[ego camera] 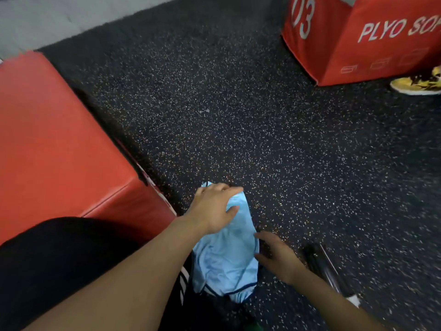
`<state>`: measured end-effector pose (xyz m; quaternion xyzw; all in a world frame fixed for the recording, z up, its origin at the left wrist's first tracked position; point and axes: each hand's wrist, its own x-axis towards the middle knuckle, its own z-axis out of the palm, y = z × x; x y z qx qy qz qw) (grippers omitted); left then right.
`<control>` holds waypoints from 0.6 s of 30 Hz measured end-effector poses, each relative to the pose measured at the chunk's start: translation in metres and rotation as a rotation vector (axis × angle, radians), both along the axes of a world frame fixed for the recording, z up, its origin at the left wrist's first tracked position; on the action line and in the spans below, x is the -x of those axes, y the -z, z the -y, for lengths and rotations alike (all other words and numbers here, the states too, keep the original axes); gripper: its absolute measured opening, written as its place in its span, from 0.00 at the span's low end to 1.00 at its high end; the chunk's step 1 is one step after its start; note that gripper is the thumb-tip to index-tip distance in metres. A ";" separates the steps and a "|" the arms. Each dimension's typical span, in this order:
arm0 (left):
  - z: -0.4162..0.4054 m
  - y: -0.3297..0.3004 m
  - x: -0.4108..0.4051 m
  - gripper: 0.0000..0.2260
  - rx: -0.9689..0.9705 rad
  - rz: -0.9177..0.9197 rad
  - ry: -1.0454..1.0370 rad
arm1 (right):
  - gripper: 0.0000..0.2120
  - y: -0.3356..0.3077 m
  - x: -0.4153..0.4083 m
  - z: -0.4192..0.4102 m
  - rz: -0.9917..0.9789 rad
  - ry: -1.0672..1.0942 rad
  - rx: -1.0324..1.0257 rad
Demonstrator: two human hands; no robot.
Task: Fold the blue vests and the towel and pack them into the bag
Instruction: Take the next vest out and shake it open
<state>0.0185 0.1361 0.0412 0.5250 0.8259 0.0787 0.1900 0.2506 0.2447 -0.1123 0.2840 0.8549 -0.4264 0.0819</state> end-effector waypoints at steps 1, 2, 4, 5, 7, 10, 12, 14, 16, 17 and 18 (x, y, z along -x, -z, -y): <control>-0.001 0.012 -0.005 0.24 0.030 0.003 0.017 | 0.26 0.011 -0.009 0.001 0.022 0.000 0.010; -0.001 0.021 -0.009 0.24 0.056 0.007 0.032 | 0.26 0.022 -0.016 0.002 0.040 -0.006 0.018; -0.001 0.037 -0.015 0.24 0.098 0.014 0.051 | 0.26 0.040 -0.029 0.003 0.065 -0.009 0.040; -0.002 0.042 -0.018 0.24 0.114 0.017 0.053 | 0.26 0.050 -0.033 0.003 0.073 -0.005 0.054; -0.001 0.053 -0.024 0.24 0.152 0.029 0.044 | 0.26 0.065 -0.037 0.006 0.109 -0.007 0.079; 0.000 0.066 -0.028 0.23 0.201 0.049 0.022 | 0.27 0.087 -0.039 0.011 0.168 -0.008 0.121; 0.000 0.071 -0.032 0.24 0.237 0.056 0.019 | 0.28 0.099 -0.039 0.013 0.206 -0.008 0.158; -0.001 0.072 -0.035 0.24 0.271 0.062 0.032 | 0.29 0.109 -0.038 0.015 0.235 -0.009 0.188; -0.003 0.071 -0.037 0.24 0.285 0.055 0.047 | 0.29 0.116 -0.034 0.018 0.246 -0.011 0.232; -0.005 0.070 -0.037 0.24 0.283 0.050 0.052 | 0.30 0.119 -0.032 0.020 0.244 -0.015 0.251; -0.007 0.069 -0.036 0.24 0.278 0.045 0.052 | 0.30 0.121 -0.030 0.022 0.244 -0.020 0.265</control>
